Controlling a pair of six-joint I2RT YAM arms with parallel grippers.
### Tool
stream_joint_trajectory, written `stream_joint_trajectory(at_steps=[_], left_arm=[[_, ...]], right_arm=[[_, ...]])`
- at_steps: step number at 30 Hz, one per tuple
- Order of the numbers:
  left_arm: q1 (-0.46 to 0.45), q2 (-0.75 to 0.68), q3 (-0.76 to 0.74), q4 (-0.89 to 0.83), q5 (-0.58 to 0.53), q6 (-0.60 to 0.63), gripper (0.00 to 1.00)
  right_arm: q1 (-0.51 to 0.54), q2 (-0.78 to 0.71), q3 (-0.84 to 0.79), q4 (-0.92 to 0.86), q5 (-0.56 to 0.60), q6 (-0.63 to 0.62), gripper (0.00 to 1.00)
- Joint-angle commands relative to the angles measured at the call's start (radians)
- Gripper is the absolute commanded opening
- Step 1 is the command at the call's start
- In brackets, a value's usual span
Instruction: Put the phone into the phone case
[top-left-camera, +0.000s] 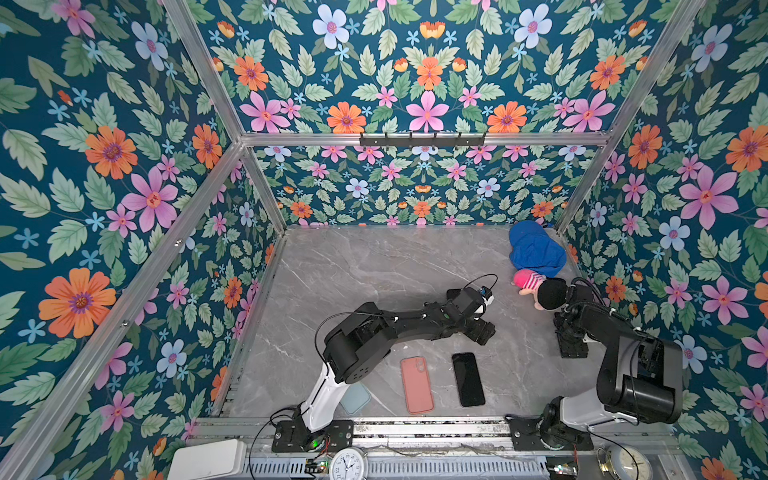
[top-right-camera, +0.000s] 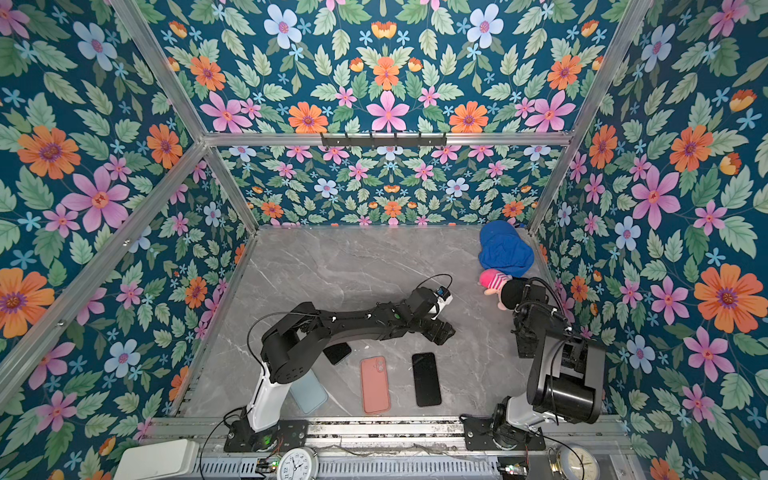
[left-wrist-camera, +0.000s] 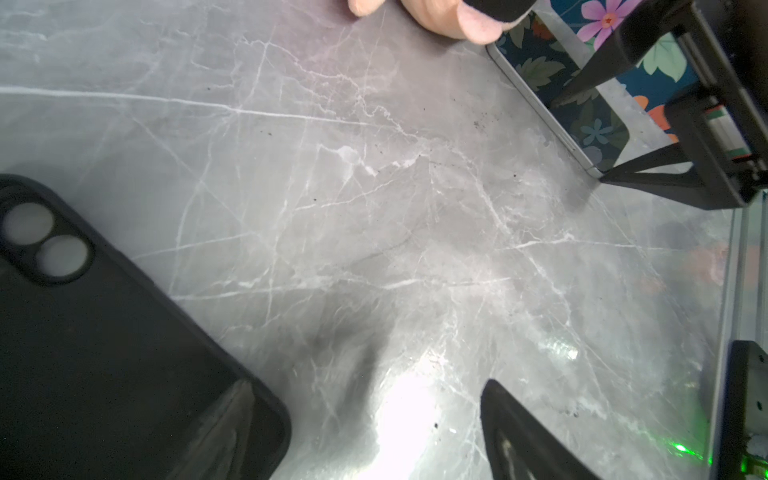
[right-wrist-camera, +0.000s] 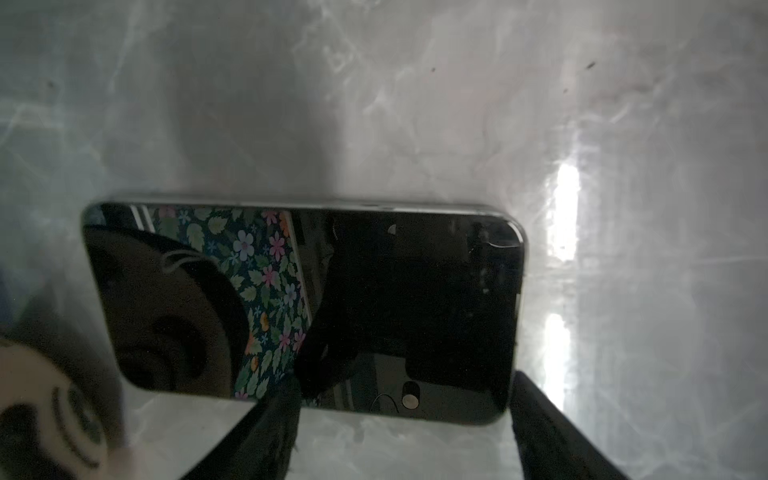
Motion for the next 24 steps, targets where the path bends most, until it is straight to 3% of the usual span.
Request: stream_joint_trajectory(at_steps=[1, 10, 15, 19, 24], left_arm=[[0.005, -0.013, -0.009, 0.031, 0.000, 0.001, 0.87], [0.010, -0.020, -0.024, 0.038, 0.003, -0.002, 0.88], [0.010, -0.026, -0.029, 0.043, 0.004, -0.001, 0.88], [0.010, -0.027, -0.029, 0.048, 0.012, -0.001, 0.88], [0.010, -0.028, -0.032, 0.048, 0.017, -0.001, 0.87]], right_arm=[[0.047, 0.035, 0.005, -0.088, -0.106, 0.026, 0.77], [0.209, 0.103, 0.087, -0.122, -0.070, 0.080, 0.74], [0.219, -0.008, 0.102, -0.194, -0.036, 0.047, 0.75], [0.193, -0.135, 0.123, -0.266, 0.093, 0.025, 0.76], [0.036, -0.158, 0.156, -0.266, 0.114, 0.012, 0.76]])
